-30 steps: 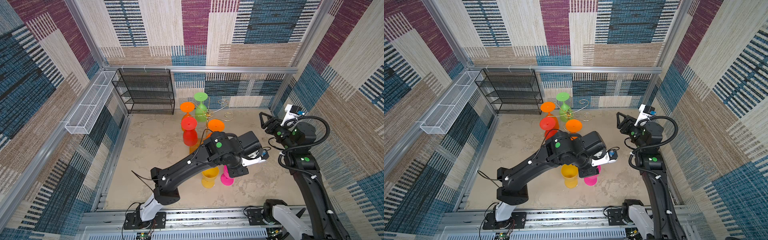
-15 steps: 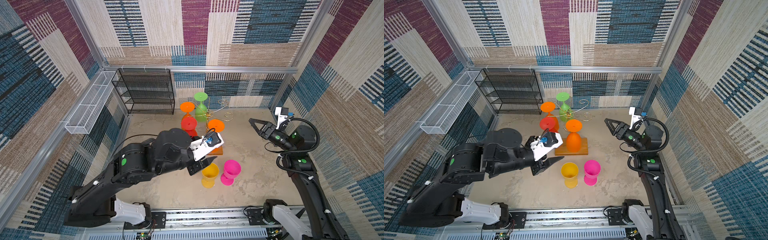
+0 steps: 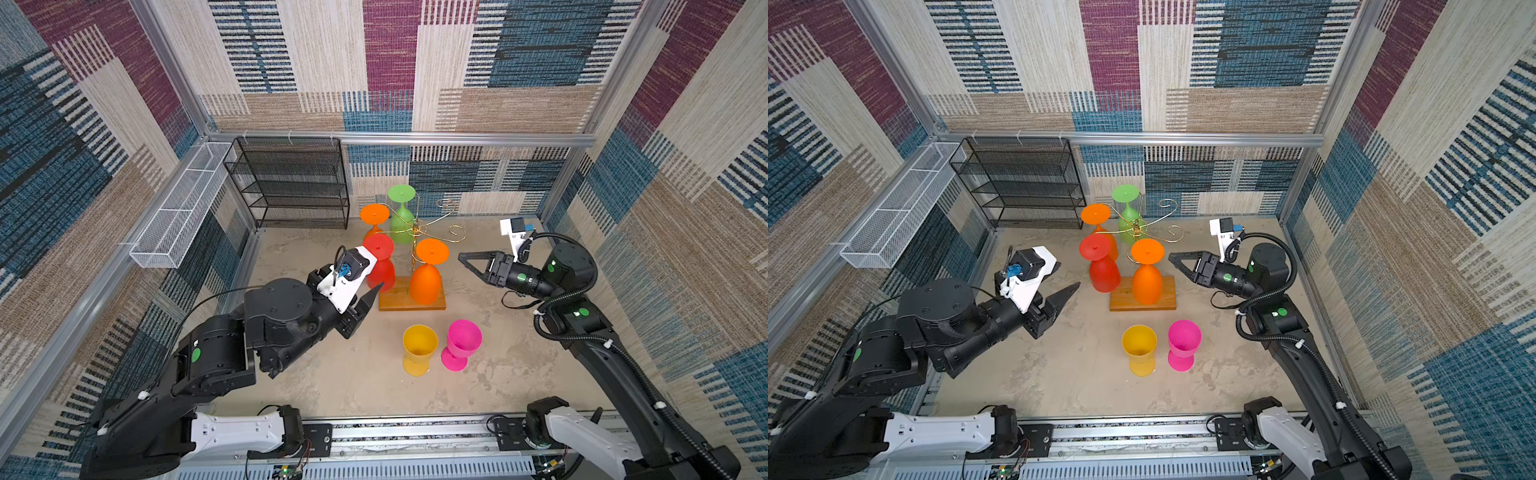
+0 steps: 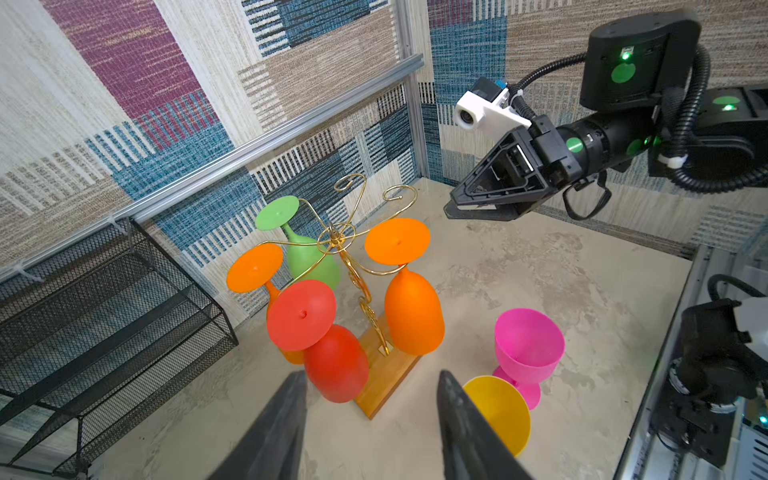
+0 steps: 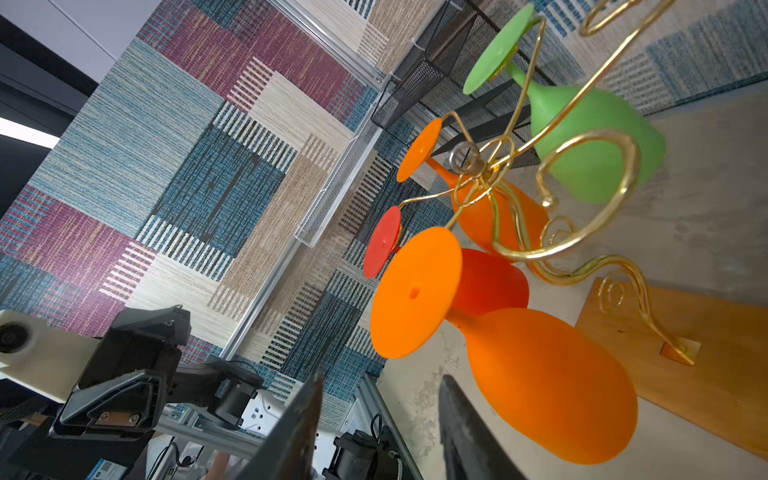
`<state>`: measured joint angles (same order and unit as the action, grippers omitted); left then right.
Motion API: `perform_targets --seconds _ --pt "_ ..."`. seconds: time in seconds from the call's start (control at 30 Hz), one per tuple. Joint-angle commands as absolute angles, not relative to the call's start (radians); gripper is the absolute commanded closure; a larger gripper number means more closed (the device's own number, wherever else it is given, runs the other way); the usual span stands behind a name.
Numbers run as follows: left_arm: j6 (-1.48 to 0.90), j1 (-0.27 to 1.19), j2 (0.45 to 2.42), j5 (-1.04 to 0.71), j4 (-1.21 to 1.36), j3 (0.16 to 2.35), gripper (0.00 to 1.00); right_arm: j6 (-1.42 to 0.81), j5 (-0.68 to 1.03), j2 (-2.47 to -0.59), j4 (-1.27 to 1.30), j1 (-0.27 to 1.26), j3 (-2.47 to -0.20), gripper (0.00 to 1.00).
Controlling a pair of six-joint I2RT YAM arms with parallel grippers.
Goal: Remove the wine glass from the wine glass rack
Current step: 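Raise the left gripper away while the right gripper reaches for the orange glass foot, then close the right gripper on the foot of the orange glass on the rack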
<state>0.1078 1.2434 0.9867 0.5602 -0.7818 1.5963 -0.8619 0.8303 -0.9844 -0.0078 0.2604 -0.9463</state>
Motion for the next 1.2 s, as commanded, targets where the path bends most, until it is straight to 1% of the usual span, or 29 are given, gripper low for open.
perform_targets --seconds 0.0,0.2,0.7,1.17 --pt "0.078 1.238 0.97 0.583 -0.735 1.578 0.47 -0.858 0.792 -1.004 -0.01 0.286 -0.967 0.53" --pt "0.082 1.232 0.967 0.586 -0.734 1.566 0.47 -0.856 0.773 -1.056 -0.002 0.328 -0.985 0.55" --pt "0.087 1.216 0.969 0.557 -0.734 1.566 0.48 -0.836 0.763 -1.118 -0.001 0.334 -1.023 0.57" --pt "0.085 1.2 0.979 0.538 -0.733 1.563 0.48 -0.836 0.76 -1.128 0.002 0.334 -1.031 0.71"
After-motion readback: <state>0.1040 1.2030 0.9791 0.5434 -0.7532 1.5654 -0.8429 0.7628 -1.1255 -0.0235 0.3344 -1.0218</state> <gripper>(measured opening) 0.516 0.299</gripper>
